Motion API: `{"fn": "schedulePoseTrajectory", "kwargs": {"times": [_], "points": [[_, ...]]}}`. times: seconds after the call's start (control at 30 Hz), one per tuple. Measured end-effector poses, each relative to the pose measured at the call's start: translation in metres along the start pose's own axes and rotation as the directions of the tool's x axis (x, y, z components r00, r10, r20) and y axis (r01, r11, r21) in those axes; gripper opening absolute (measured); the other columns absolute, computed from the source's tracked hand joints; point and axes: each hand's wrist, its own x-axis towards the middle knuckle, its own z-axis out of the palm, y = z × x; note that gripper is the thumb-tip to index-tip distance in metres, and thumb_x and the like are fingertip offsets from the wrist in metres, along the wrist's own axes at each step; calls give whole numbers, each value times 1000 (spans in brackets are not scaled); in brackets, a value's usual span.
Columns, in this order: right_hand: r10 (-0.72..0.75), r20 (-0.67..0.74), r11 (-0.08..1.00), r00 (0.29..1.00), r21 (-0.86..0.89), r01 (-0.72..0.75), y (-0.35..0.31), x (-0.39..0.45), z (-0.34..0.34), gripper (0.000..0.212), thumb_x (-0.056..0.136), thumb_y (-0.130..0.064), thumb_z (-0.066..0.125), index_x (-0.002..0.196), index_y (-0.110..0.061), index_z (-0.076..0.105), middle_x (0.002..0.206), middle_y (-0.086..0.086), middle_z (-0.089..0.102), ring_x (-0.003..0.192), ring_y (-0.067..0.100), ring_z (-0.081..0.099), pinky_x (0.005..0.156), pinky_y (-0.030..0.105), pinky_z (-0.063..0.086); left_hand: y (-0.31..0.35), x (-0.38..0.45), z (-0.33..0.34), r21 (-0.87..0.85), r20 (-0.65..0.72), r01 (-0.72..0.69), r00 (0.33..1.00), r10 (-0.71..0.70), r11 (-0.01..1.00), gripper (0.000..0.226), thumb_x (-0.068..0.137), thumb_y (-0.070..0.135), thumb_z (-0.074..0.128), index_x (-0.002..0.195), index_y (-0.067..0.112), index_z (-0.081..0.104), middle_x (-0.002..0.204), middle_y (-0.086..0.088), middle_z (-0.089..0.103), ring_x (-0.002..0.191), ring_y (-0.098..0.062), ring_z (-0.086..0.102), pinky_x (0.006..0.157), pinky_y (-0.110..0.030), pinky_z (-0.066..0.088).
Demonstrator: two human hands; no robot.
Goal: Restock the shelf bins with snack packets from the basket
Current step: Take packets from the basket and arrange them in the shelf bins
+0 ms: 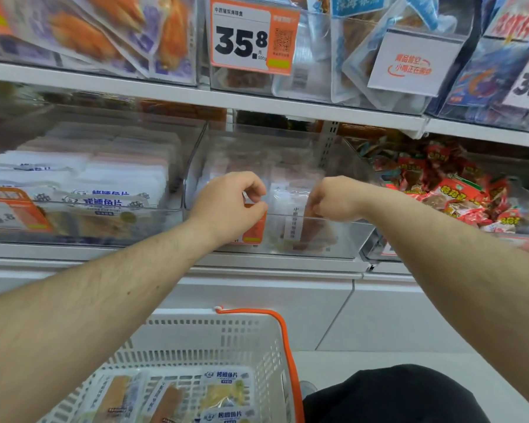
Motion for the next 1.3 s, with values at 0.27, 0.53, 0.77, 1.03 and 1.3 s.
{"fn": "schedulePoseTrajectory", "kwargs": {"times": [0.27,0.53,0.77,1.03,1.3], "points": [[99,-2,995,995,29,-99,-3,21,18,28,95,-13,45,93,2,68,101,16,64,85,30,61,72,35,51,4,0,5,15,36,-6,999,6,1000,10,84,15,71,85,23,65,74,17,58,69,1,53,76,-28,49],[131,-60,980,990,159,-120,-5,17,22,30,89,-12,47,102,0,72,109,14,68,98,31,62,85,39,55,9,-5,-1,-1,71,-22,997,22,1000,15,84,16,71,84,29,62,75,20,58,70,2,53,75,-24,48],[76,-558,973,826,224,62,-61,-13,23,24,84,-13,55,97,-11,75,103,8,69,99,28,60,84,34,50,0,-22,-35,21,138,13,990,-15,1000,13,82,15,70,82,28,67,73,17,61,70,-4,57,72,-24,49],[-118,-487,812,866,455,366,-172,-20,82,19,79,-6,58,82,-11,76,85,7,74,82,24,64,75,32,50,-60,-81,-81,344,450,35,871,-198,938,31,80,19,67,65,36,47,66,18,54,67,-6,53,56,-11,34],[-208,59,850,976,504,151,-231,16,212,20,90,-15,52,79,-12,69,84,8,71,78,24,63,71,35,54,-132,-138,-119,613,704,89,390,-594,785,38,88,39,70,122,25,59,113,9,61,90,-11,60,76,-27,50]]}}
